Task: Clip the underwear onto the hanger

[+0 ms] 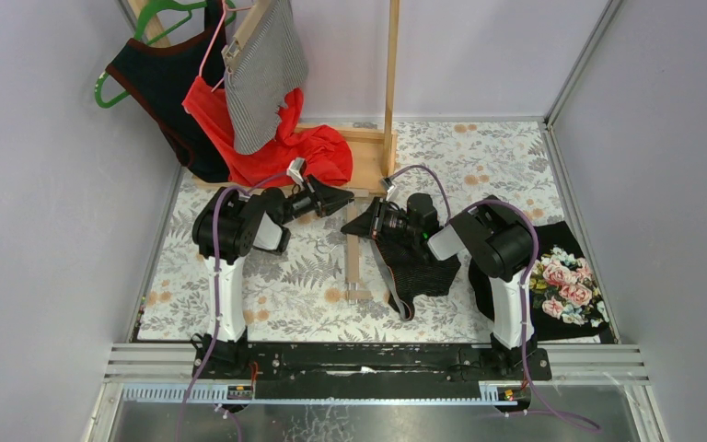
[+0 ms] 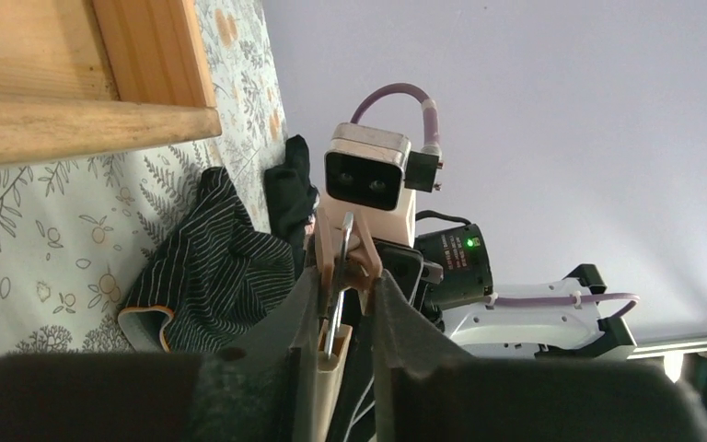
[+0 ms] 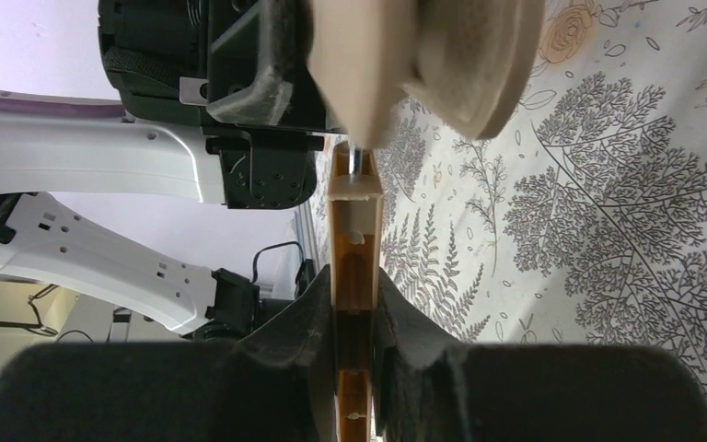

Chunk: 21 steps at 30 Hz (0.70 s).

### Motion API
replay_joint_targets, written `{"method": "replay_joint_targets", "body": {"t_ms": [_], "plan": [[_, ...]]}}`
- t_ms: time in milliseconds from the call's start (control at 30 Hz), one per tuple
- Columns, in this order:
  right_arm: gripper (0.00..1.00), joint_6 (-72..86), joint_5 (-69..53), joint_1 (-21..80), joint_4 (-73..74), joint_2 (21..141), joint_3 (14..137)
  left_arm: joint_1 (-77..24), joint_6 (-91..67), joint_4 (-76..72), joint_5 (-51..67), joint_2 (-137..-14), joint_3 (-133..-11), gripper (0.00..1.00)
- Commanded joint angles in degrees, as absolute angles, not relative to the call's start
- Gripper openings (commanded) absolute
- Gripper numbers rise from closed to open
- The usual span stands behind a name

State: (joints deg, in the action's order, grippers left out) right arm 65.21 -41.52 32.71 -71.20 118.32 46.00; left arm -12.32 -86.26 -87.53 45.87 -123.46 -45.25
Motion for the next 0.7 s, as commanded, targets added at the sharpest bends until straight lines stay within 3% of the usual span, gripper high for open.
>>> {"method": "replay_joint_targets", "body": {"t_ms": [0, 167, 367, 533, 667], "plan": [[0.0, 65.5, -41.7, 33.2, -74.4, 118.7, 46.5, -12.1, -86.4, -91.6, 45.4, -122.1, -45.1, 0.02], [0.1, 65.6, -42.0, 33.3, -74.6, 118.6, 46.6, -12.1, -86.4, -91.6, 45.3, -122.1, -45.1, 0.0], [0.35, 65.6, -41.8, 33.3, -75.3, 118.5, 46.3, -12.1, -86.3, -91.6, 45.5, -122.0, -45.0, 0.0], [0.47, 65.8, -41.7, 33.2, -77.3, 117.8, 45.6, -12.0, -86.4, -91.7, 46.2, -122.0, -44.9, 0.0], [0.5, 65.8, -41.8, 32.7, -78.9, 117.0, 44.7, -11.3, -86.7, -91.6, 47.5, -121.9, -44.6, 0.0]]}}
